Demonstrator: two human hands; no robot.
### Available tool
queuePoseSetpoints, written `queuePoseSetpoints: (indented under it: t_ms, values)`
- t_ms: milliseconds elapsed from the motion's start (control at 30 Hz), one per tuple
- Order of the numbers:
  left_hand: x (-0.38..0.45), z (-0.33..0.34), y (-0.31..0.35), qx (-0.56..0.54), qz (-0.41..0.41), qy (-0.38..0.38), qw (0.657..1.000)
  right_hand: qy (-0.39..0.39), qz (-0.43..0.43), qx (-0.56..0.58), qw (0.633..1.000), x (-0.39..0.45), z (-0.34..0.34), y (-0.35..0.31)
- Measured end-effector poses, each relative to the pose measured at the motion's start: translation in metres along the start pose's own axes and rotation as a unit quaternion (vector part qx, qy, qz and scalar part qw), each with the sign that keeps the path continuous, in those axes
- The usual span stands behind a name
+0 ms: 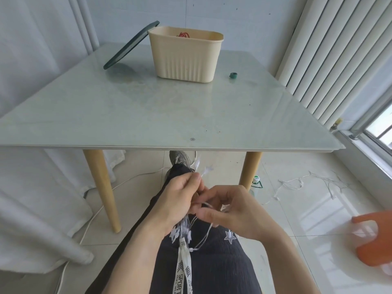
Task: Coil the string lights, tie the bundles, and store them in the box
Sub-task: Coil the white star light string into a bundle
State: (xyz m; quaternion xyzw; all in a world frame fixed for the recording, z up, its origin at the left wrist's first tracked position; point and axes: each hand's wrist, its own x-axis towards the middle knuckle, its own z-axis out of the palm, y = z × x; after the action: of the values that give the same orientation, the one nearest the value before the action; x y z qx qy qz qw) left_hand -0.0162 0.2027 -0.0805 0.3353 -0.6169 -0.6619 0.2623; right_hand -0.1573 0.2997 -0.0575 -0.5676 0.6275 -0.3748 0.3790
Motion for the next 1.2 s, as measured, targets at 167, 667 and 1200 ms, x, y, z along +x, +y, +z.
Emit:
queuePoseSetpoints:
  t_ms: [167, 667, 1200]
  values:
    - [0.000, -0.013, 0.002, 0.121, -0.043, -0.045, 0.991, -0.011, 0.017, -0.025, 0.999, -0.002, -0.004, 0.009]
    - [-0.004, -0.018, 0.010, -0.065, -0.020, -0.023, 0.997, 0.063, 0.140, -0.153, 0.976, -0.013, -0.048, 0.047]
    - [-0.007, -0.003, 0.010, -0.113, 0.046, -0.050, 0.991, 0.011, 0.067, 0.101, 0.993, -0.002, -0.004, 0.027]
